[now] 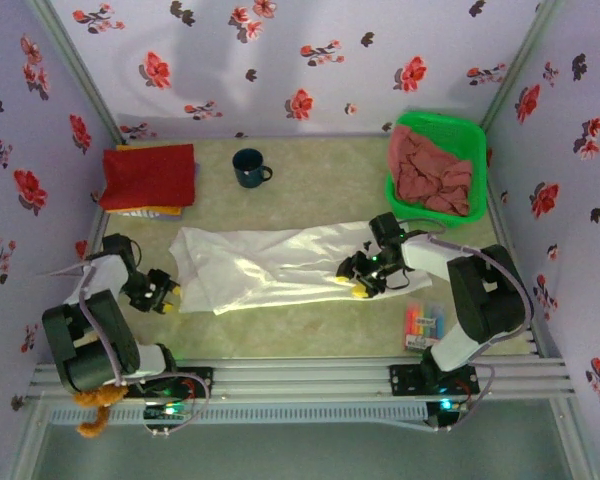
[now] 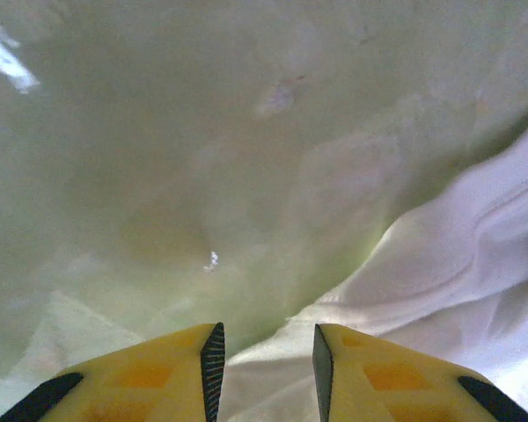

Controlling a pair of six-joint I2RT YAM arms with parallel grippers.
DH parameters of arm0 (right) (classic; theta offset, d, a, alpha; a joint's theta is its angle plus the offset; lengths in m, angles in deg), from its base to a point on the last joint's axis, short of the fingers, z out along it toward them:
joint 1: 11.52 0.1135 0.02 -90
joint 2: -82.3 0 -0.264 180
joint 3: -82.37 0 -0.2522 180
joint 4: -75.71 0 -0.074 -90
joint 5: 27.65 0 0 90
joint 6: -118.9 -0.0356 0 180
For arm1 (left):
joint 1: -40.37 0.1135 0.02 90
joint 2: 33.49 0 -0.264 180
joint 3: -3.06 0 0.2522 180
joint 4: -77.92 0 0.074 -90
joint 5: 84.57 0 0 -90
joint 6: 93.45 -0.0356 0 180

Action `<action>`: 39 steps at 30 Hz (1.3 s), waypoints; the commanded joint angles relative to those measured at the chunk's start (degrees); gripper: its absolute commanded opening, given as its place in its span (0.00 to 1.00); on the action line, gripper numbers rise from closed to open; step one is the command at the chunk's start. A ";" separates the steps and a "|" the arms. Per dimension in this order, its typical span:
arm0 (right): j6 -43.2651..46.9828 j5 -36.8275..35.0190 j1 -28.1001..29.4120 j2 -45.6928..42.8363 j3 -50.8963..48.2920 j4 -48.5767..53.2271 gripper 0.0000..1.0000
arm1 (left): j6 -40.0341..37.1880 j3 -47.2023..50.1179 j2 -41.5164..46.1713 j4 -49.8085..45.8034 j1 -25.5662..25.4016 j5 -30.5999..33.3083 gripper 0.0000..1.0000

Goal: Fold and stack the t-shirts

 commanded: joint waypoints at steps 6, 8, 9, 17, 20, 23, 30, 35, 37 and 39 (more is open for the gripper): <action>1.20 -11.41 -1.79 1.66 -3.18 5.79 0.55 | -0.47 -1.37 -4.69 2.74 -0.45 -5.38 0.36; 1.29 -11.20 -1.79 1.88 -3.39 5.66 0.55 | 0.32 -0.81 -5.40 5.09 -0.44 -7.12 0.39; 1.37 -11.14 -1.79 1.97 -3.49 5.65 0.55 | 1.05 -0.24 -5.71 7.11 -0.44 -9.08 0.39; 1.45 -10.92 -1.79 2.40 -3.44 5.66 0.55 | -0.02 -2.98 -7.32 7.38 -1.67 -13.73 0.39; 1.38 -11.03 -1.79 2.50 -3.15 5.72 0.55 | -1.40 -3.75 -9.53 6.84 -1.84 -13.91 0.30; 1.29 -11.39 -1.79 2.17 -3.35 6.19 0.55 | -2.92 -6.02 -11.39 5.58 -1.84 -12.04 0.09; 1.44 -12.35 -1.85 0.96 -3.54 7.68 0.55 | -7.16 -16.14 -14.73 -2.26 -1.10 -4.79 0.00; 1.03 -12.32 -2.10 0.48 -3.79 7.66 0.55 | -10.09 -20.51 -16.40 -6.62 -0.08 -2.89 0.00; 0.86 -12.26 -2.05 0.59 -3.74 7.50 0.55 | -10.31 -19.58 -16.09 -6.82 -0.17 -3.32 0.04; 0.87 -12.13 -2.05 0.98 -3.32 7.59 0.55 | -10.38 -17.57 -15.45 -6.24 -0.43 -3.86 0.21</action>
